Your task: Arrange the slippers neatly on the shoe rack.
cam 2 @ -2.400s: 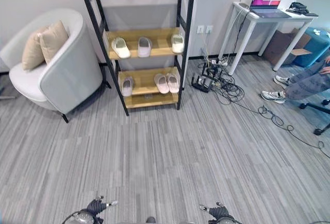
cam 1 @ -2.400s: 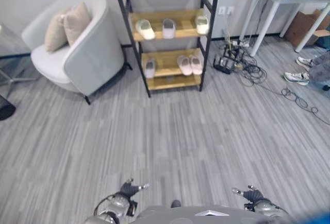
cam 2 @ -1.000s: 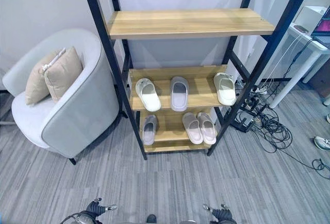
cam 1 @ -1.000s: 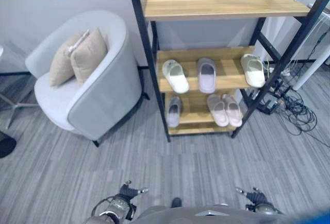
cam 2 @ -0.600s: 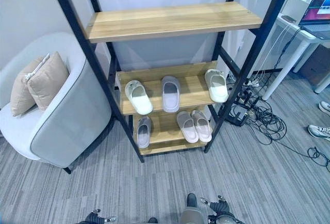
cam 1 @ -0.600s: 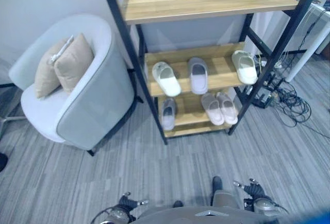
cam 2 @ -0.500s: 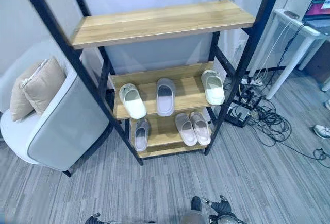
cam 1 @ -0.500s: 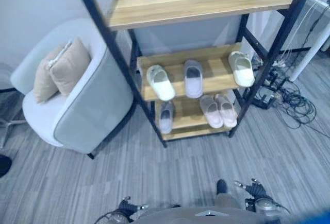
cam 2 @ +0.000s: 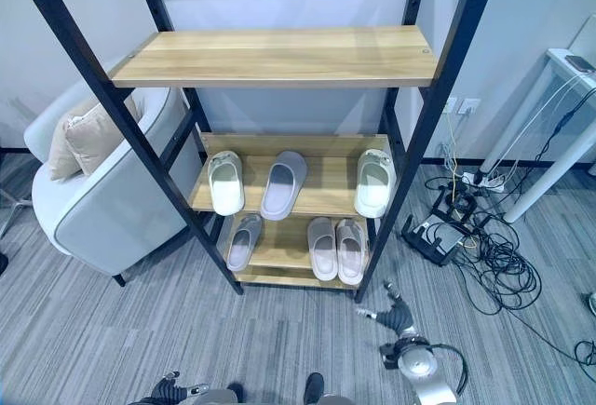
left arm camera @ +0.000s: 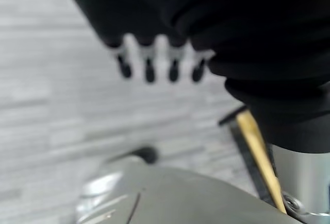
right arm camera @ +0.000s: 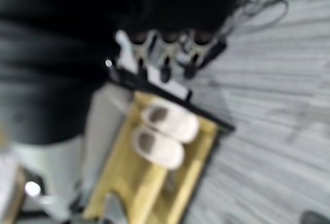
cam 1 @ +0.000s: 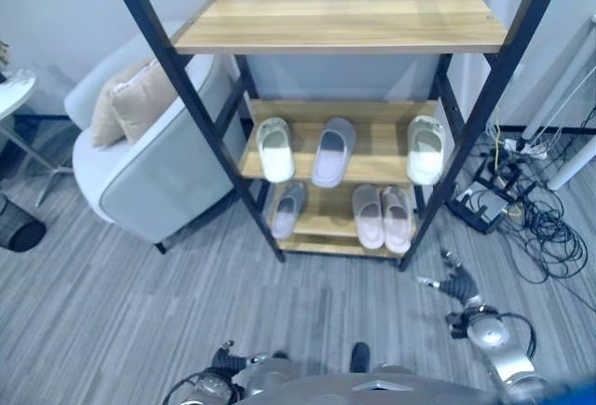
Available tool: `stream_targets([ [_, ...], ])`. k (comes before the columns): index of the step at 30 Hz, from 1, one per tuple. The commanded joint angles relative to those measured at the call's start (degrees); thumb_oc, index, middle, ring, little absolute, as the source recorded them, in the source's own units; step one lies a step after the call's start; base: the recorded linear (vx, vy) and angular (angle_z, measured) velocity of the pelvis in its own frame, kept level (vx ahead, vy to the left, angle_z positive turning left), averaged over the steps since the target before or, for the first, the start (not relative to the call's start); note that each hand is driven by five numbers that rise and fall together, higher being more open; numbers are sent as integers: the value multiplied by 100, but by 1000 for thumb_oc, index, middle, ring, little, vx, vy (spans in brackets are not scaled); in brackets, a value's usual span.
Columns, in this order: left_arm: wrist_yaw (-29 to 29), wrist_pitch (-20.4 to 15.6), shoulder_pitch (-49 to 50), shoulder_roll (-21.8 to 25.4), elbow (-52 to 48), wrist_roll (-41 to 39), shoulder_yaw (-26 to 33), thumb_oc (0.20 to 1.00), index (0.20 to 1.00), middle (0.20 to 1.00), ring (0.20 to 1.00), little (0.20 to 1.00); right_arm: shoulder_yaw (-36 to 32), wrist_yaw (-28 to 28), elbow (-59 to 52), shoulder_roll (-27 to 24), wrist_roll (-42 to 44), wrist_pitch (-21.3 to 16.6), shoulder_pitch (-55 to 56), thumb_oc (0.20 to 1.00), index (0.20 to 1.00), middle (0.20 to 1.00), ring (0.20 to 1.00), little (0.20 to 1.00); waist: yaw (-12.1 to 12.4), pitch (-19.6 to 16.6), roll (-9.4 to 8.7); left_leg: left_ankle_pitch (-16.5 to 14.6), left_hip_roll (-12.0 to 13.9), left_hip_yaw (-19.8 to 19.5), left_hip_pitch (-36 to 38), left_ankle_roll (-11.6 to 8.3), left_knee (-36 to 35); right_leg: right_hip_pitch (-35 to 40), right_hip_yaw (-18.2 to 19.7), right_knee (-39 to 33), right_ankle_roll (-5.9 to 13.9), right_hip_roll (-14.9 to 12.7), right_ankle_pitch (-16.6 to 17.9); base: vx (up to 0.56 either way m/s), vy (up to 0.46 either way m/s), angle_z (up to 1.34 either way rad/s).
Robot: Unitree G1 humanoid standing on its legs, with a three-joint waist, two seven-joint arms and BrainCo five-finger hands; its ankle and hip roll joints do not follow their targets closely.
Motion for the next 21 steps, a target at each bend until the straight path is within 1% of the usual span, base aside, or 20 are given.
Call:
stream_targets([
  [1, 52, 38, -5, -136, 134, 376, -172, 1000, 1000, 1000, 1000, 1000, -106, 280, -586, -65, 190, -441, -72, 1000, 1000, 1000, 1000, 1000, -24, -53, 162, 357, 127, -161, 173, 205, -192, 239, 529, 658, 697, -503, -614, -10, 47, -13],
  [2, 52, 38, -4, -137, 134, 377, -172, 1000, 1000, 1000, 1000, 1000, -107, 281, -589, -67, 190, -439, -69, 1000, 1000, 1000, 1000, 1000, -23, -53, 163, 356, 128, -160, 175, 205, -193, 242, 530, 656, 697, -502, -613, 25, 99, -21],
  [3, 32, 30, 28, -123, 157, 410, -124, 1000, 1000, 1000, 1000, 1000, -89, 372, -796, -56, 256, -494, -15, 1000, 1000, 1000, 1000, 1000, -16, -155, 167, 303, 96, -212, 248, 209, -200, 319, 577, 548, 730, -568, -578, 51, 101, -33],
  [6, 21, 33, 58, -96, 198, 389, -67, 1000, 1000, 1000, 1000, 1000, -73, 443, -1075, -21, 331, -533, 10, 1000, 1000, 1000, 1000, 1000, -5, -228, 146, 249, 70, -125, 344, 224, -200, 408, 616, 484, 770, -624, -536, 64, 111, -24],
  [7, 34, 20, 71, -82, 191, 372, -34, 1000, 1000, 1000, 1000, 1000, 13, 526, -1353, -30, 360, -589, -56, 1000, 1000, 1000, 1000, 1000, 21, -283, 140, 179, 28, -94, 443, 253, -189, 448, 661, 474, 814, -681, -516, 57, 113, 1],
  [12, 8, 3, 49, -53, 133, 455, -52, 1000, 1000, 1000, 1000, 1000, 76, 518, -2048, -154, 103, -614, -170, 1000, 1000, 1000, 1000, 1000, 47, -380, 94, 86, -35, 51, 631, 289, -222, 543, 698, 413, 899, -785, -456, 47, 92, 0],
  [14, 15, -21, 39, -70, 78, 427, -59, 1000, 1000, 1000, 1000, 1000, 63, 453, -2343, -168, 26, -628, -226, 1000, 1000, 1000, 1000, 1000, 58, -407, 79, 38, -57, 83, 695, 316, -237, 569, 714, 377, 939, -829, -424, 41, 112, -13],
  [15, 34, -30, 24, -93, 42, 435, -118, 1000, 1000, 1000, 1000, 1000, 38, 342, -2577, -141, -37, -662, -371, 1000, 1000, 1000, 1000, 1000, 73, -477, 56, -18, -93, 129, 738, 339, -247, 606, 707, 303, 970, -879, -392, 37, 112, -19],
  [18, 16, -23, 16, -127, 24, 470, -219, 1000, 1000, 1000, 1000, 1000, 65, 219, -2555, -90, -82, -677, -620, 1000, 1000, 1000, 1000, 1000, 112, -507, 43, -60, -125, 113, 753, 366, -247, 631, 687, 270, 1001, -911, -378, 29, 88, 2],
  [19, 21, -12, 36, -142, 15, 542, -302, 1000, 1000, 1000, 1000, 1000, 85, 49, -2445, -31, -210, -628, -875, 1000, 1000, 1000, 1000, 1000, 168, -515, 23, -92, -153, 98, 768, 395, -247, 651, 667, 261, 1016, -935, -376, 28, 79, 2],
  [20, 21, -12, 33, -141, 16, 542, -300, 1000, 1000, 1000, 1000, 1000, 86, 47, -2441, -28, -212, -630, -880, 1000, 1000, 1000, 1000, 1000, 168, -510, 21, -92, -155, 99, 771, 396, -247, 653, 669, 261, 1017, -936, -376, 29, 81, -1],
  [21, 12, 0, 59, -161, 39, 563, -332, 1000, 1000, 1000, 1000, 1000, 79, -71, -2396, -1, -287, -583, -1037, 1000, 1000, 1000, 1000, 1000, 199, -503, 9, -113, -172, 102, 780, 413, -247, 659, 661, 257, 1029, -946, -374, 41, 89, 0],
])
